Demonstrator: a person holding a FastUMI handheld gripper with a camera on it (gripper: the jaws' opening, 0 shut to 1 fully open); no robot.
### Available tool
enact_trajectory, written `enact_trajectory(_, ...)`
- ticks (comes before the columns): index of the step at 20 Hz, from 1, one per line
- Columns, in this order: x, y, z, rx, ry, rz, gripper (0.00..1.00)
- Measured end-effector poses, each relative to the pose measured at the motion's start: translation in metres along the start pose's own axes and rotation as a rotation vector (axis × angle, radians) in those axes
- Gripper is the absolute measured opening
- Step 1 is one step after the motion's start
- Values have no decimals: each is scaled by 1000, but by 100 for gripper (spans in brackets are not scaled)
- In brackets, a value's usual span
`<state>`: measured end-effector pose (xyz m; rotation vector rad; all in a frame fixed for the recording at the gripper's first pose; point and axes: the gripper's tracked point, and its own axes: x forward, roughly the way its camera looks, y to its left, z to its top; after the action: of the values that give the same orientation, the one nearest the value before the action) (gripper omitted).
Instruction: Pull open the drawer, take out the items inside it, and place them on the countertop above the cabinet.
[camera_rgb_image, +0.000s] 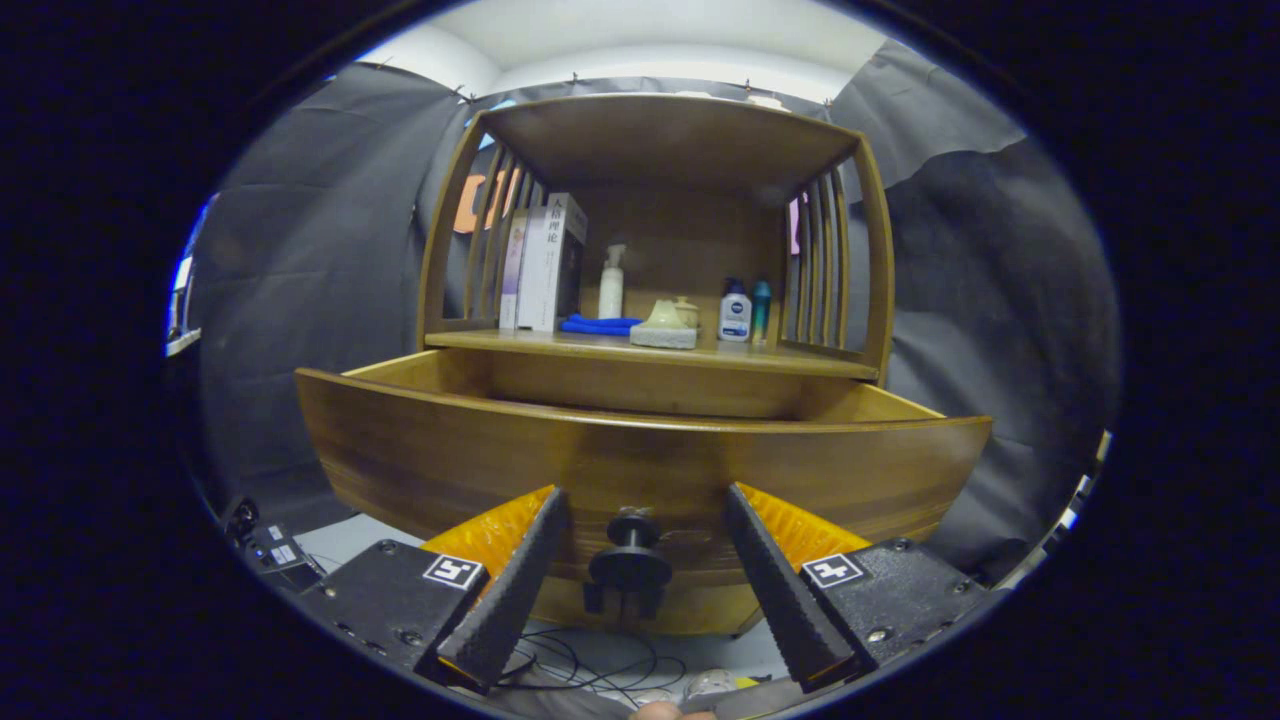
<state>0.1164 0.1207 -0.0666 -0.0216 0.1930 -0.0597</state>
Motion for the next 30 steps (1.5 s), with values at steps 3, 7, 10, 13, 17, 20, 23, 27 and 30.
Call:
enact_trajectory(3,4,-2,-2,-17,-21,-28,100)
enact_trajectory(7,4,-2,-2,-17,-27,-33,99)
enact_trajectory(10,4,-2,-2,-8,-31,-32,99)
enact_trajectory(13,4,-1,-2,-5,-32,-31,99)
enact_trajectory(17,3,1,-1,2,-35,-32,99)
enact_trajectory(20,8,0,-1,4,-26,-37,100)
enact_trajectory(23,29,3,8,8,-19,-43,100)
enact_trajectory(27,44,7,18,28,-21,-51,100)
enact_trajectory(30,60,7,19,31,-11,-56,100)
